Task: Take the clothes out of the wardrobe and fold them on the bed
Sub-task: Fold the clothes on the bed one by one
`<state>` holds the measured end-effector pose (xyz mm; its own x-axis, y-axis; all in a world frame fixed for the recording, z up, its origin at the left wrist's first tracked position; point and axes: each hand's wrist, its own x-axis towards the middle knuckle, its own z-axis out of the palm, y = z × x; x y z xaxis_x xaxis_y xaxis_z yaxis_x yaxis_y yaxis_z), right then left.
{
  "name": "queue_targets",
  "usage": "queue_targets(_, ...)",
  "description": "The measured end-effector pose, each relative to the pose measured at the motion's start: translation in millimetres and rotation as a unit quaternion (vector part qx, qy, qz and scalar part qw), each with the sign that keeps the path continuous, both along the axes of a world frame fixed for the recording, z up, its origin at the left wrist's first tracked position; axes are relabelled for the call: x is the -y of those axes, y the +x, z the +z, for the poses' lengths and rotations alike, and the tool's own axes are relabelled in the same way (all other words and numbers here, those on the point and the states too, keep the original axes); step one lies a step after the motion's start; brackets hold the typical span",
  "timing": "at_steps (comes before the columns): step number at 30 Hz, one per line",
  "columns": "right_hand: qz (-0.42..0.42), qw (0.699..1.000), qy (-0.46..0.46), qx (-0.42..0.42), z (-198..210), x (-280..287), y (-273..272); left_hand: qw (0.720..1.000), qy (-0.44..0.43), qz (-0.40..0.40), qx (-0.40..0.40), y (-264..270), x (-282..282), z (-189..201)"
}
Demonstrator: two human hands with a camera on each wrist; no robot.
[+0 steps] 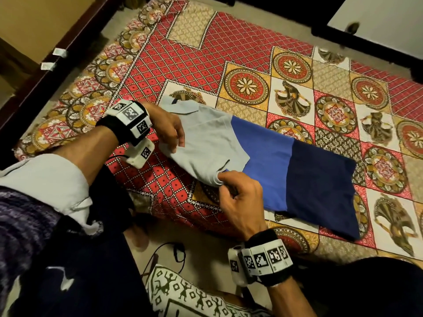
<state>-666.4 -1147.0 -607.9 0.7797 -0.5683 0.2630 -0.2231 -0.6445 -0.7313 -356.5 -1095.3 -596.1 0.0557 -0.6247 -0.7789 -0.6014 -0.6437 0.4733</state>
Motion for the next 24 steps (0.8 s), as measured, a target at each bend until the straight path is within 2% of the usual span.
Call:
queue_targets(3, 0.104, 0.991, -0.016, -0.085, 0.4, 2.4, 1.8, 1.000, 0.002, -0.009, 0.018, -1.4, 2.9, 0.3)
queue_targets(6, 0.190, 0.965, -0.013, -0.178, -5.4, 1.8, 0.3, 0.999, 0.031, -0.026, -0.010, 0.6, 2.0, 0.7)
queue_targets(12, 0.227, 0.959, -0.010, -0.171, -5.8, 3.3, 4.5, 0.996, 0.040, -0.073, -0.029, 2.7, 0.4, 3.7)
queue_targets(14, 0.220, 0.962, 0.049, -0.157, -2.4, 9.5, 7.7, 0.997, 0.025, -0.053, -0.042, 5.2, 0.1, 3.7)
queue_targets(16, 0.149, 0.969, 0.166, -0.110, 1.2, 27.2, 14.8, 0.999, -0.009, -0.005, -0.044, 9.3, 0.6, 2.8)
queue_targets(18, 0.007, 0.966, 0.255, -0.040, -4.0, 57.8, 24.6, 0.996, -0.051, 0.062, -0.034, 12.7, 3.0, 1.6)
queue_targets(19, -0.066, 0.962, 0.262, -0.030, -9.0, 73.3, 29.1, 0.992, -0.066, 0.100, -0.029, 13.7, 4.5, 0.6)
queue_targets(21, -0.155, 0.957, 0.224, -0.102, -23.4, 95.5, 33.1, 0.985, -0.088, 0.149, -0.001, 14.1, 8.4, -3.4)
queue_targets(23, -0.163, 0.950, 0.201, -0.175, -36.2, 97.3, 31.9, 0.987, -0.084, 0.136, 0.032, 13.7, 12.0, -7.4)
queue_targets(24, -0.166, 0.950, 0.195, -0.179, -41.1, 93.7, 29.5, 0.989, -0.076, 0.119, 0.039, 13.0, 13.0, -9.6)
